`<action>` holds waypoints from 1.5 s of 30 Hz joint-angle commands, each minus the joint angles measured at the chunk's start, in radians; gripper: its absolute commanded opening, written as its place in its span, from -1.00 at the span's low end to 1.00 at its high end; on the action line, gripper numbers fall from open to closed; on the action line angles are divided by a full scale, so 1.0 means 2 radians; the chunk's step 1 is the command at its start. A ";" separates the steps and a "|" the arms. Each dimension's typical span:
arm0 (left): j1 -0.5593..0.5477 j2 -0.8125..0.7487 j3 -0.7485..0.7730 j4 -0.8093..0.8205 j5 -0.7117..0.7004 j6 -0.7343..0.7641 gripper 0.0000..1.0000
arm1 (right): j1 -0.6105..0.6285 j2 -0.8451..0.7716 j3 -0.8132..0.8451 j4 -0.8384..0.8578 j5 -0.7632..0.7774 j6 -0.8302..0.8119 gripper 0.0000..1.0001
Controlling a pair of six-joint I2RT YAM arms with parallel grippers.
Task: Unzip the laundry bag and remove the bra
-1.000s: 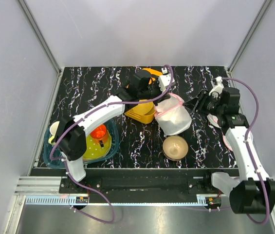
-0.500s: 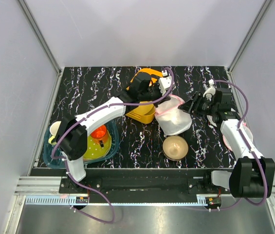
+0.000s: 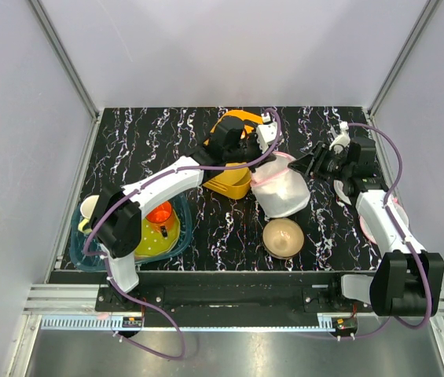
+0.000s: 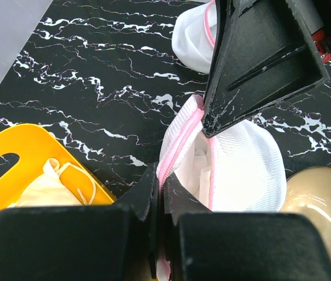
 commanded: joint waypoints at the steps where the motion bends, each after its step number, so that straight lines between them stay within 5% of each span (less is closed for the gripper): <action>1: -0.001 0.001 -0.003 0.035 0.016 0.002 -1.00 | 0.003 -0.008 0.008 0.037 -0.013 0.011 -0.15; 14: -0.001 0.003 -0.001 0.033 0.013 0.002 -1.00 | 0.003 -0.042 -0.016 0.003 0.028 -0.004 -1.00; 34: 0.020 -0.052 -0.048 0.035 -0.006 0.021 -1.00 | 0.002 -0.075 -0.034 -0.108 0.261 -0.024 -1.00; 43: 0.021 -0.077 -0.054 0.048 0.021 0.002 -1.00 | -0.001 -0.065 -0.019 -0.121 0.253 -0.045 -1.00; 45: 0.021 -0.086 -0.061 0.055 0.022 -0.002 -1.00 | -0.001 -0.071 0.012 -0.145 0.262 -0.070 -0.83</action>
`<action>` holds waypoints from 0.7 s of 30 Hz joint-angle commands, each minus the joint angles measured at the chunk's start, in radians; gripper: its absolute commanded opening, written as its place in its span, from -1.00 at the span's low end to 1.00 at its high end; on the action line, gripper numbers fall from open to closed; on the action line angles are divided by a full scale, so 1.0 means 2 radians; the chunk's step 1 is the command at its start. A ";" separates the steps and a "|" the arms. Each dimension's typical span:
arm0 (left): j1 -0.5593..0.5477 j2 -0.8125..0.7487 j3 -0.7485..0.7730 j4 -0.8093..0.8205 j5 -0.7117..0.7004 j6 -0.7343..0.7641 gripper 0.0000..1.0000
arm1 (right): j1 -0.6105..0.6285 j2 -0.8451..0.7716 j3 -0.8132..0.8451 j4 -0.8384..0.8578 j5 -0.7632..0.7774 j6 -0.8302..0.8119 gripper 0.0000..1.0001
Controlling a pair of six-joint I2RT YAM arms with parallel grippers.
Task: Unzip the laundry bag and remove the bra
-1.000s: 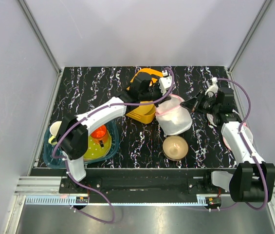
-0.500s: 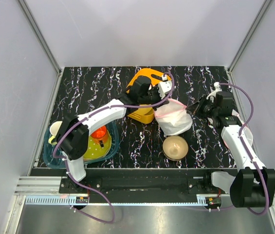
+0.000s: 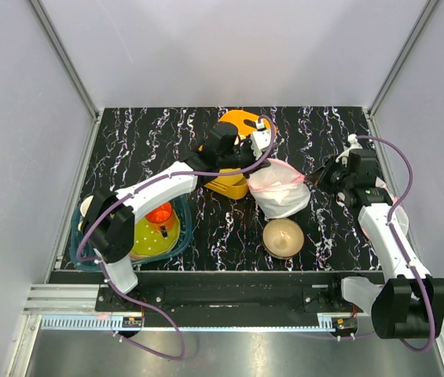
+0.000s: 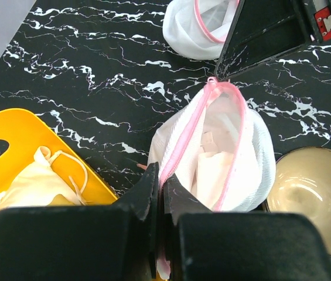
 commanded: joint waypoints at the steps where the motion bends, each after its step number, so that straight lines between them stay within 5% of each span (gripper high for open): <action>1: 0.013 -0.062 -0.007 0.044 0.016 -0.012 -1.00 | -0.008 -0.005 0.058 -0.084 0.063 -0.060 -0.65; 2: 0.013 -0.066 -0.011 0.047 0.017 -0.011 -1.00 | -0.008 -0.015 0.074 -0.099 0.056 -0.065 -0.13; 3: 0.013 -0.068 -0.013 0.052 0.021 -0.008 -1.00 | -0.007 -0.020 0.106 -0.122 0.041 -0.069 0.09; 6: 0.013 -0.063 -0.009 0.060 0.032 -0.018 -1.00 | -0.003 -0.046 0.139 -0.119 -0.025 -0.078 0.63; 9: 0.013 -0.051 0.009 0.060 0.042 -0.028 -1.00 | 0.031 -0.060 0.147 -0.106 -0.048 -0.120 0.94; 21: 0.013 -0.015 0.090 -0.004 0.075 0.002 -1.00 | 0.082 -0.063 0.114 0.032 -0.036 -0.267 1.00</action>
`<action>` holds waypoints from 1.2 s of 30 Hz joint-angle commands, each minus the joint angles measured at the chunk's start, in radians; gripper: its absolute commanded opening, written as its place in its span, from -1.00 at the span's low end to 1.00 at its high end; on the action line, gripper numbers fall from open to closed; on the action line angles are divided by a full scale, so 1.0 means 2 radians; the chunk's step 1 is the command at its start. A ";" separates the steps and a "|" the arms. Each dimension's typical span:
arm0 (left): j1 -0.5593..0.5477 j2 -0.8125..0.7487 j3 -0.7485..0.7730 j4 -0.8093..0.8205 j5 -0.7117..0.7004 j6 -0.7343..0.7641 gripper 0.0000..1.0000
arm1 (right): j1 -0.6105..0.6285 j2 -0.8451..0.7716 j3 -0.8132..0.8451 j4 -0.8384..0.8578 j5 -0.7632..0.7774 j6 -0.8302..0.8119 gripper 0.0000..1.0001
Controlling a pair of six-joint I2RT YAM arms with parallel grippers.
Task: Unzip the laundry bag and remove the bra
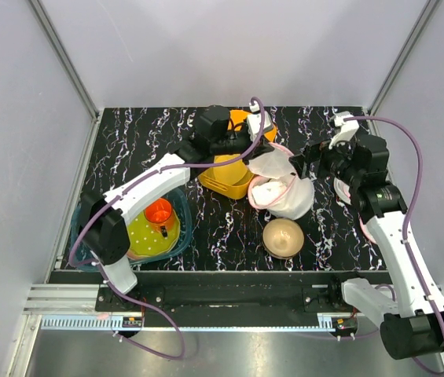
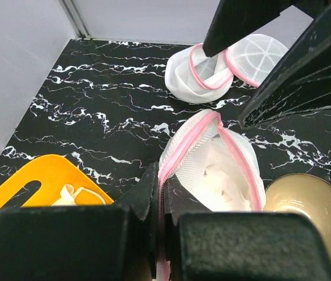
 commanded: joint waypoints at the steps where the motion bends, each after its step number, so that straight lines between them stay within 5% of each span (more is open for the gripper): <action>1: -0.002 0.005 0.036 0.004 0.030 0.014 -1.00 | 0.017 0.001 -0.007 0.075 -0.018 -0.074 0.99; 6: -0.002 0.010 0.039 0.007 0.040 0.012 -1.00 | 0.053 0.042 0.002 0.081 -0.022 -0.090 0.91; 11: -0.006 0.017 0.049 0.006 0.045 0.006 -1.00 | 0.072 0.082 0.014 0.075 -0.008 -0.110 0.50; 14: -0.009 0.020 0.048 0.012 0.042 0.005 -1.00 | 0.072 0.085 0.013 0.090 -0.011 -0.099 -0.20; 15: -0.009 0.023 0.048 0.019 0.038 -0.001 -1.00 | 0.071 0.082 0.010 0.099 -0.002 -0.094 -0.81; 16: -0.009 0.024 0.048 0.023 0.015 -0.012 -0.99 | 0.072 0.080 0.006 0.105 0.013 -0.084 -0.95; 18: -0.009 0.031 0.053 0.047 -0.029 -0.063 -0.03 | 0.072 0.072 -0.007 0.110 0.085 -0.041 -1.00; 19: -0.009 0.031 0.057 0.040 -0.066 -0.071 0.73 | 0.072 0.069 -0.013 0.111 0.106 -0.031 -1.00; 20: -0.009 0.027 0.056 0.036 -0.086 -0.087 0.89 | 0.071 0.066 -0.024 0.109 0.123 0.017 -1.00; 27: -0.003 -0.048 -0.061 0.081 -0.185 -0.215 0.98 | 0.070 0.047 -0.122 0.125 0.123 0.133 -1.00; 31: -0.012 -0.061 -0.095 0.028 -0.126 -0.270 0.98 | 0.067 0.014 -0.152 0.127 0.145 0.180 -1.00; 36: -0.061 -0.088 -0.159 0.003 -0.150 -0.261 0.98 | 0.059 0.012 -0.143 0.111 0.173 0.235 -1.00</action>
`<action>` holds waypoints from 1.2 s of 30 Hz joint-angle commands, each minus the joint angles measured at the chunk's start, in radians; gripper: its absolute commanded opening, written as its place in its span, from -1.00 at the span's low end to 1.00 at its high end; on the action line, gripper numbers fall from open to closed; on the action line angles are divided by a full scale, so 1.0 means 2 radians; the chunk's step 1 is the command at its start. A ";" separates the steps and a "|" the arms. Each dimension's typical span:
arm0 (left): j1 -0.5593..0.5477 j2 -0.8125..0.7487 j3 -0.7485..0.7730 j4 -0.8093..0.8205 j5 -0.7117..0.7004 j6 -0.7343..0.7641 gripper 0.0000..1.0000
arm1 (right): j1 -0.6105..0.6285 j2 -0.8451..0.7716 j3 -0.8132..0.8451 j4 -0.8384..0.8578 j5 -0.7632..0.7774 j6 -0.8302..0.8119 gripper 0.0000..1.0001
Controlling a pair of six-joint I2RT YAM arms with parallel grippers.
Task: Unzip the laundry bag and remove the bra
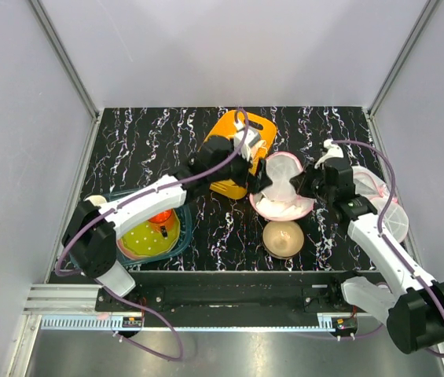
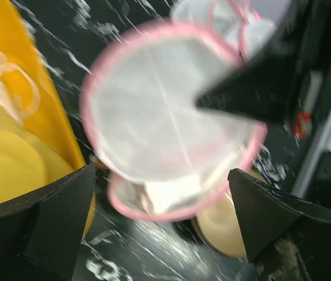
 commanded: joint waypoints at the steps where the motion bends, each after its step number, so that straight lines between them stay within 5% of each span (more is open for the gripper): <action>1: -0.038 -0.038 -0.048 0.004 0.014 -0.053 0.98 | -0.014 -0.020 0.015 0.017 0.048 0.078 -1.00; 10: -0.061 0.041 -0.020 0.061 0.032 -0.090 0.91 | -0.075 -0.036 -0.022 0.096 0.031 0.234 -1.00; 22: -0.079 0.138 0.088 0.002 -0.086 -0.004 0.60 | -0.097 -0.056 -0.040 0.114 0.024 0.254 -1.00; 30: -0.086 0.209 0.127 -0.026 -0.077 0.012 0.55 | -0.115 -0.072 -0.054 0.114 0.023 0.265 -1.00; 32: -0.087 0.210 0.120 -0.028 -0.071 0.009 0.38 | -0.122 -0.076 -0.054 0.108 0.024 0.265 -1.00; 35: -0.086 0.190 0.108 -0.023 -0.068 0.004 -0.36 | -0.127 -0.079 -0.054 0.106 0.031 0.264 -1.00; 36: -0.086 0.174 0.107 -0.028 -0.071 0.003 -0.79 | -0.130 -0.082 -0.054 0.092 0.034 0.265 -1.00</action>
